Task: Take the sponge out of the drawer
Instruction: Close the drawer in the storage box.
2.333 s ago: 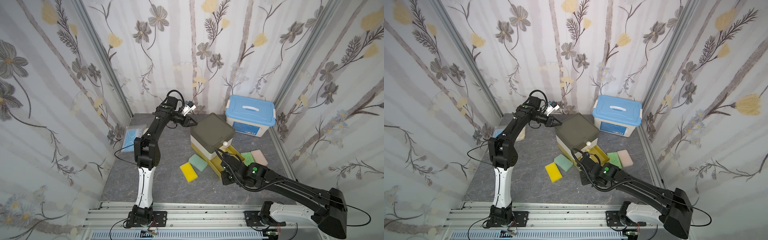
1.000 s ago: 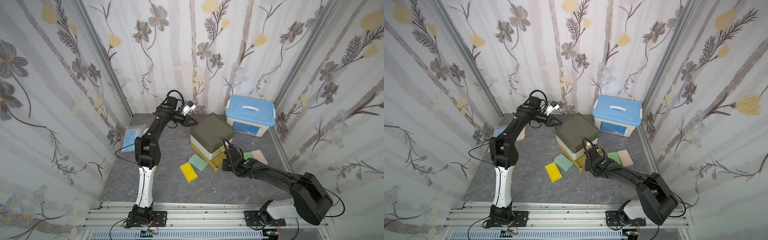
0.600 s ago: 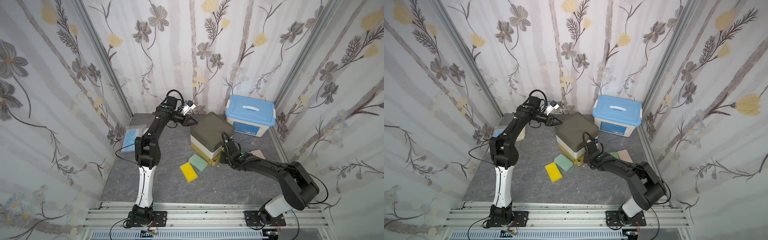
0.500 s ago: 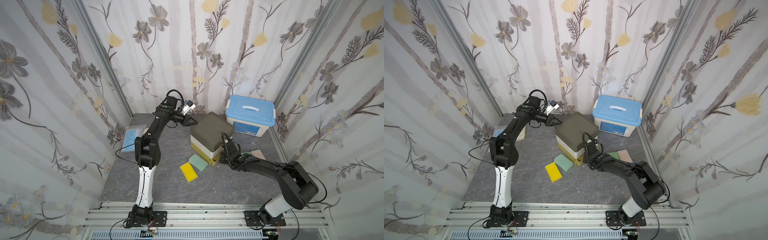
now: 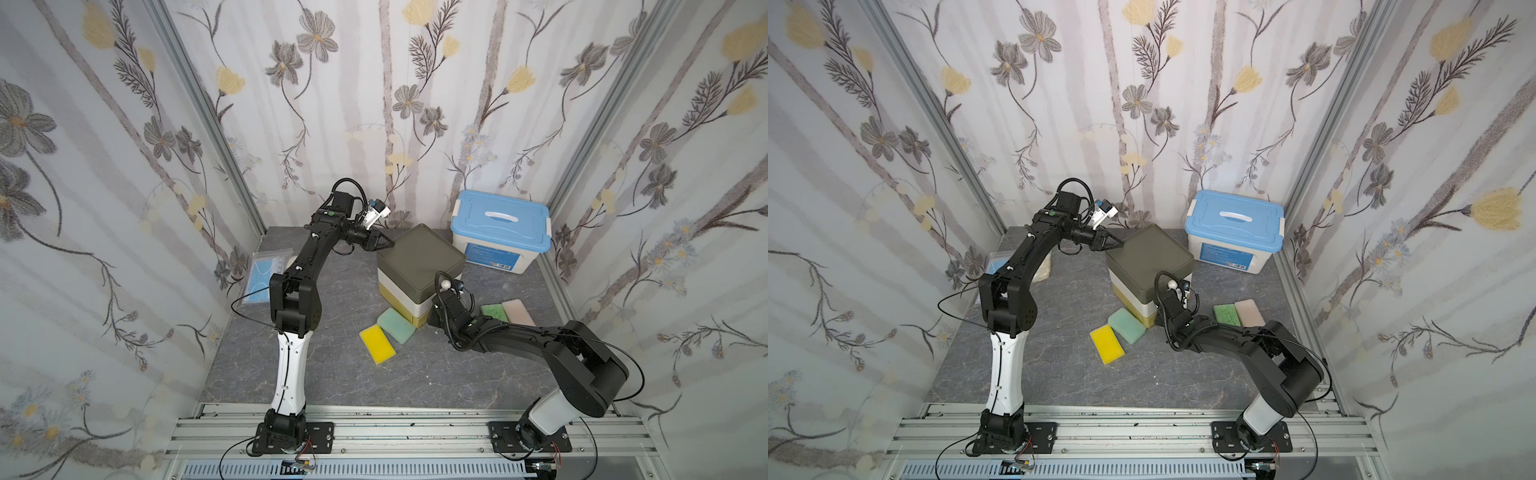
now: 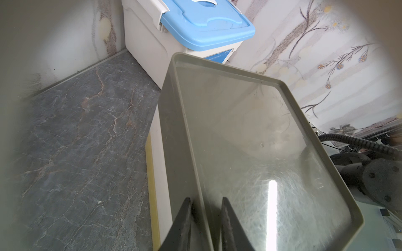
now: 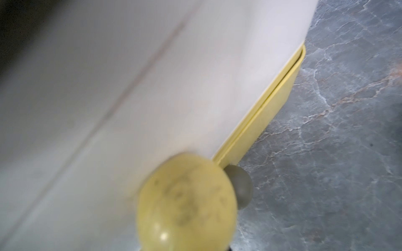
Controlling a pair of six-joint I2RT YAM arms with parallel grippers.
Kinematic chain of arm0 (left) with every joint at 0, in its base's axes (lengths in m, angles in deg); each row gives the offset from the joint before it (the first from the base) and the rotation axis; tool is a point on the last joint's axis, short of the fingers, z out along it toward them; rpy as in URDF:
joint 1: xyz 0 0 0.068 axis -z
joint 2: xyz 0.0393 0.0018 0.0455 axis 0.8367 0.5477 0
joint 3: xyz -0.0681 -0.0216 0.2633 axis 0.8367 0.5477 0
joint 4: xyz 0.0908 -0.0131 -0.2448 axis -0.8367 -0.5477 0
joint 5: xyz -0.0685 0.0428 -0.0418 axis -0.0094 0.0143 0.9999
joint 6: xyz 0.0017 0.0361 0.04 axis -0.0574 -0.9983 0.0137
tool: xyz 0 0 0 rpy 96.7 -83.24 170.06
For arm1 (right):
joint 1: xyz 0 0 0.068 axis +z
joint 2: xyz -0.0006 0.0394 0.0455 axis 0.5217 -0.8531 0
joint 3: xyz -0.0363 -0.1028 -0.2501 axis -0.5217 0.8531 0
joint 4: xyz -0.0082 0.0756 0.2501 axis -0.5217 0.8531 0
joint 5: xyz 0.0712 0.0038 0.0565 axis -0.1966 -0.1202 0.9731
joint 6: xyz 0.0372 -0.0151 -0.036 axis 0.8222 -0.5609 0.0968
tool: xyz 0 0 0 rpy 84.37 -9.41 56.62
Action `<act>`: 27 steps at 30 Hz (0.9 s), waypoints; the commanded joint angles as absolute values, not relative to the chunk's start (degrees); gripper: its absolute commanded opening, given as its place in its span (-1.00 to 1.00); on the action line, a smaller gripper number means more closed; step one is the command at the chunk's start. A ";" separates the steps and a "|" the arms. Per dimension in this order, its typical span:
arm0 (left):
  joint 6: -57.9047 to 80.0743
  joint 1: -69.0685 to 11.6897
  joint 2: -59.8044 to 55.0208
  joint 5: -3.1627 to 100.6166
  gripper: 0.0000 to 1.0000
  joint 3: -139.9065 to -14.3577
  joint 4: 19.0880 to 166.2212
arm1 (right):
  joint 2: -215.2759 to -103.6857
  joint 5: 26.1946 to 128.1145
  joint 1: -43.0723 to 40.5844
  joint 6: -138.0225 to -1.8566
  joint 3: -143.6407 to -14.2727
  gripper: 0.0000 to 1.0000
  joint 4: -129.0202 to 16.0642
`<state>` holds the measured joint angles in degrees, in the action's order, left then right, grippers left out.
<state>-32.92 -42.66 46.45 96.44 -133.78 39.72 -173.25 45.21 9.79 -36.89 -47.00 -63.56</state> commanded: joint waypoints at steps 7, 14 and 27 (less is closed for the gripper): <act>-35.58 -42.07 47.44 96.54 -0.49 -133.14 32.26 | -174.76 49.36 10.92 -42.09 -52.30 -1.00 -63.77; -35.05 -42.85 47.25 95.93 -0.38 -134.46 32.01 | -164.79 44.96 12.82 -48.61 -53.71 -0.40 -46.19; -28.10 -45.86 39.47 89.20 1.00 -136.82 39.70 | -137.09 38.09 4.10 -53.83 -47.29 0.68 -28.29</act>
